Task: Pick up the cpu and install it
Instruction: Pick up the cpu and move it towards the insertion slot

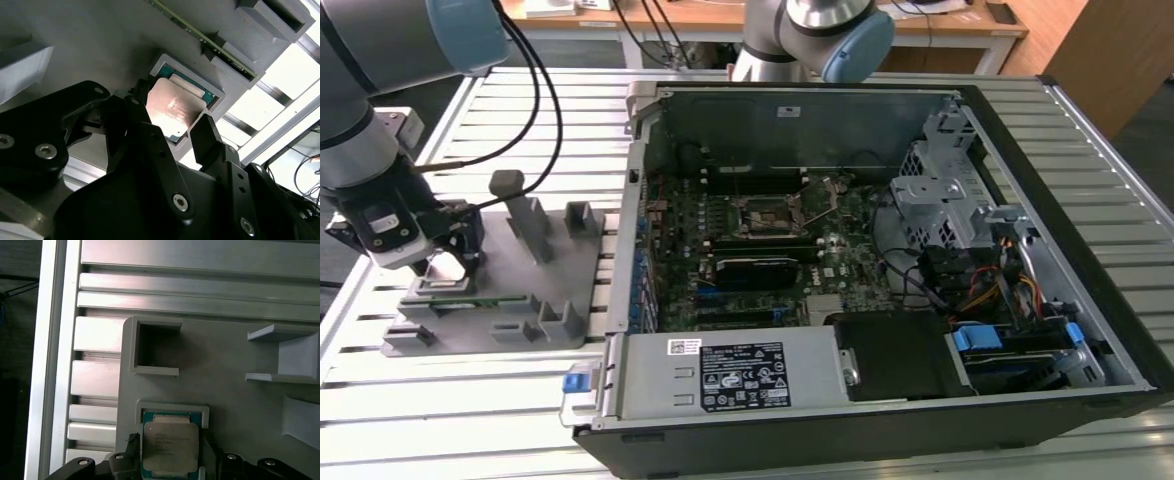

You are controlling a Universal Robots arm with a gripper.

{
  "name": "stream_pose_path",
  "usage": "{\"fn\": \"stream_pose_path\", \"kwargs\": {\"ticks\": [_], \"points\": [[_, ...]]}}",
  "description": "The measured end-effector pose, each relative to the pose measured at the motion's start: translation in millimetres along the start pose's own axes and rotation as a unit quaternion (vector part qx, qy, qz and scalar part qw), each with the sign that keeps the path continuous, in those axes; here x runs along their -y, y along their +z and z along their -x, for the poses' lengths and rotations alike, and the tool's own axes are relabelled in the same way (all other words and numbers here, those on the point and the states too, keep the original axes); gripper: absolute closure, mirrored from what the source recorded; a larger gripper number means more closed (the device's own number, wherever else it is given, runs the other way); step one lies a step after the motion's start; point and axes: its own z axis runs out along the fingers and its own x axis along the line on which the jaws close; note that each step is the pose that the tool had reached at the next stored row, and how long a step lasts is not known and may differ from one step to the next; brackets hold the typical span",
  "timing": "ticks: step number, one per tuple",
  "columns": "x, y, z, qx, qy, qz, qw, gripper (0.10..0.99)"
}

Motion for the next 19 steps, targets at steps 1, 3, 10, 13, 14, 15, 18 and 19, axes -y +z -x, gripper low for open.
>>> {"fn": "stream_pose_path", "kwargs": {"ticks": [1,3,10,13,14,15,18,19], "points": [[0.0,0.0,0.0,0.0,0.0,-0.0006,1.0,0.478],[0.0,0.1,-0.1,-0.0002,0.0,-0.0014,1.0,0.478],[0.1,1.8,0.0,-0.0002,0.0,-0.0015,1.0,0.561],[-0.2,-1.5,0.1,0.0004,0.0,-0.0011,1.0,0.561],[-0.2,-3.9,0.0,0.0,0.0,-0.0013,1.0,0.561],[-0.2,-6.3,-0.1,-0.0001,0.0,-0.0014,1.0,0.561],[-0.4,-15.1,-0.1,-0.0001,0.0,-0.0014,1.0,0.561],[-0.5,-17.3,-0.2,-0.0001,0.0,-0.0014,1.0,0.561]]}}
